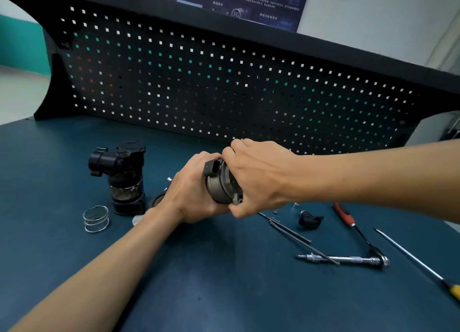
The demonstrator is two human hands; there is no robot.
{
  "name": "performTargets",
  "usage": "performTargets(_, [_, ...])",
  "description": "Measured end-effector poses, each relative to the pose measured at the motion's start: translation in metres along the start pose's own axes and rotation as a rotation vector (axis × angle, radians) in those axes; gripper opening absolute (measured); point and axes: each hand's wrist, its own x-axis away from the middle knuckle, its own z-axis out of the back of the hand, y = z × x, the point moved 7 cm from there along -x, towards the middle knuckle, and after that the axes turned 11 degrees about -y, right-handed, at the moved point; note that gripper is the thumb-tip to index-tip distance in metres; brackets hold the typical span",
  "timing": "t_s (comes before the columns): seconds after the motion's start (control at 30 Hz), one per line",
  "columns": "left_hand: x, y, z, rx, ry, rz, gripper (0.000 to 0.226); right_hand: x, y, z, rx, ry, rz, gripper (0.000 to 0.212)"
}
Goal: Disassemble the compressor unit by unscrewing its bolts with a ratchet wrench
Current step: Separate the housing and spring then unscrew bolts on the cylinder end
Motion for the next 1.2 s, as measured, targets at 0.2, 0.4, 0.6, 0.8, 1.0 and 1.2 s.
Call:
performTargets(0.2, [-0.002, 0.001, 0.008, 0.066, 0.079, -0.015, 0.066, -0.015, 0.002, 0.017, 0.001, -0.097, 0.113, 0.067])
performTargets(0.4, [-0.003, 0.003, 0.013, 0.057, 0.092, -0.027, 0.067, -0.018, 0.007, 0.017, -0.04, -0.074, 0.113, 0.068])
performTargets(0.6, [-0.003, 0.004, 0.001, -0.02, -0.001, 0.012, 0.068, -0.002, 0.005, 0.003, -0.01, 0.036, 0.01, 0.068])
performTargets(0.8, [-0.002, 0.008, -0.005, -0.101, -0.019, 0.03, 0.067, 0.007, 0.004, -0.004, -0.053, 0.033, -0.008, 0.066])
performTargets(1.0, [-0.004, 0.005, -0.001, -0.079, 0.025, -0.013, 0.07, 0.0, 0.009, 0.007, -0.069, -0.041, 0.037, 0.064])
performTargets(1.2, [-0.006, -0.001, 0.006, -0.104, 0.092, -0.015, 0.061, 0.036, 0.039, 0.021, -0.038, 0.093, -0.155, 0.074])
